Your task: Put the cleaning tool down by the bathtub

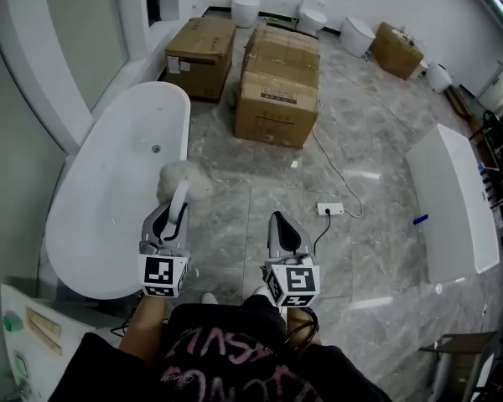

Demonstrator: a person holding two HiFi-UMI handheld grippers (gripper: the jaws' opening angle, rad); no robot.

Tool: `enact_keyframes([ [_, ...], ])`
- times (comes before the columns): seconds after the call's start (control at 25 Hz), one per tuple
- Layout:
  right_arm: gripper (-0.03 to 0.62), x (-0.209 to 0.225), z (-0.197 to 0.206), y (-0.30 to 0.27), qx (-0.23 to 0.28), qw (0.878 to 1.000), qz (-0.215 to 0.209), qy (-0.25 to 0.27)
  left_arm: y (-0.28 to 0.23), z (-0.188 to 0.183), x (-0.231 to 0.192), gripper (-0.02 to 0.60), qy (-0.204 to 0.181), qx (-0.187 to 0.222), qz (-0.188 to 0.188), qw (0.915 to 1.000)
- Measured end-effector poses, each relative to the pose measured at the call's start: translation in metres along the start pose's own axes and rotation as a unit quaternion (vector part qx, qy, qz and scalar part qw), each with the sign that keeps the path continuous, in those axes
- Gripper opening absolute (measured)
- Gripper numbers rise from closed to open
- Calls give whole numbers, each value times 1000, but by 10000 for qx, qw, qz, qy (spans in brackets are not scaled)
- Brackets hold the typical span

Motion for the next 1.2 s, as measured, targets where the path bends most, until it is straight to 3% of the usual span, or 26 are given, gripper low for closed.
enact_keyframes([
  [0.6,15,0,22,0,-263,9993,254,83,-3,14,-10,72,60,-59,200,9998],
  [1.2,15,27,34,-83,-463,9989,112,11,-77,28,-30,72,98,-350,185,9992],
])
Point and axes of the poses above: the fingertips, and each gripper's own axes: y backward along the fingers, x to its right, z out of its underside, the point moved 1 cm from there along y, backward along the fingers, and after that the axes turned 11 degrees about z, right-handed, at the moved point
